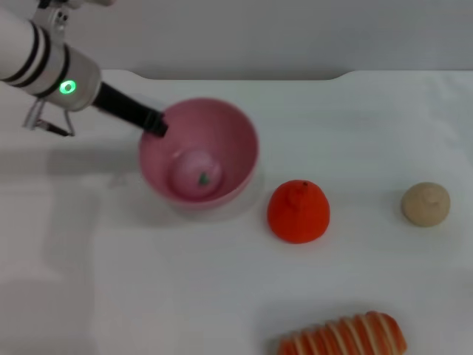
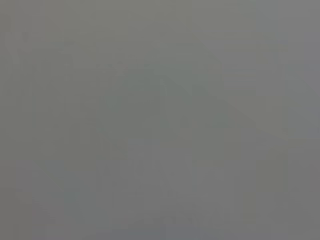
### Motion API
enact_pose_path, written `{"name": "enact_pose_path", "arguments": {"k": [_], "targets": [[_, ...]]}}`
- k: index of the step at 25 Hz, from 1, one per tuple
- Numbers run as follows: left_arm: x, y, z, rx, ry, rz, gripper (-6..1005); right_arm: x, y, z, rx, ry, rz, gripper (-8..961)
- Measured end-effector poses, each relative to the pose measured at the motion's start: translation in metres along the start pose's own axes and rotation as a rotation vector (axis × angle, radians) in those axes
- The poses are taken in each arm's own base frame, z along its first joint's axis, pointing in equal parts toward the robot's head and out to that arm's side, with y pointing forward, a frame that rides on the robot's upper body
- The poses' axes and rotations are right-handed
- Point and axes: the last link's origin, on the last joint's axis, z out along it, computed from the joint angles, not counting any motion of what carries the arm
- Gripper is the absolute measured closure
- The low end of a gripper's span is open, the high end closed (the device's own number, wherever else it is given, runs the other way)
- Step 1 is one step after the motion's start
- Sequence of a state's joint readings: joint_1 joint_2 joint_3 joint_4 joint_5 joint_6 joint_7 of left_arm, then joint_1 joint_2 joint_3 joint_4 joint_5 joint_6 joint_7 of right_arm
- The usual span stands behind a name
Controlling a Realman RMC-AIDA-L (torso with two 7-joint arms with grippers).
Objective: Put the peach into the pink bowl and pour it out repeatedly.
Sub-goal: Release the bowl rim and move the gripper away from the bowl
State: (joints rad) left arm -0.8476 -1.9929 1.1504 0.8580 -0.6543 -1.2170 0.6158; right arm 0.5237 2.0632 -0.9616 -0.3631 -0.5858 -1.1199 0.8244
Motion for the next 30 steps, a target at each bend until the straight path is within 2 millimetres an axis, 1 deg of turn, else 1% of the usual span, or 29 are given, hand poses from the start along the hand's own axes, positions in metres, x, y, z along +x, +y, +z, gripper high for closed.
{"name": "enact_pose_path", "arguments": {"k": [1,4,6,7,10,11,18,30], "targets": [[-0.006,-0.006,-0.006,0.009,-0.044,0.001,838,0.001,-0.001,-0.002,0.004,0.002,0.000,570],[-0.011,-0.011,-0.008,0.025,-0.069,-0.004,837,0.002,-0.003,-0.005,0.010,0.005,0.000,570],[-0.018,-0.022,-0.012,0.060,-0.091,-0.028,837,0.002,-0.003,-0.006,0.013,0.007,0.000,570],[-0.022,-0.025,-0.011,0.069,-0.099,-0.037,837,0.002,-0.003,-0.006,0.013,0.007,0.000,570],[-0.024,-0.025,-0.010,0.072,-0.101,-0.039,837,0.002,-0.003,-0.005,0.011,0.007,0.000,570],[-0.030,-0.024,-0.004,0.083,-0.114,-0.035,836,0.002,-0.002,-0.004,0.009,0.008,0.000,570],[-0.044,-0.021,0.010,0.103,-0.170,-0.025,836,0.001,0.001,0.000,-0.007,0.007,0.000,571],[-0.043,-0.018,0.012,0.105,-0.165,-0.023,834,-0.001,0.005,0.006,-0.018,0.001,-0.003,571]]}}
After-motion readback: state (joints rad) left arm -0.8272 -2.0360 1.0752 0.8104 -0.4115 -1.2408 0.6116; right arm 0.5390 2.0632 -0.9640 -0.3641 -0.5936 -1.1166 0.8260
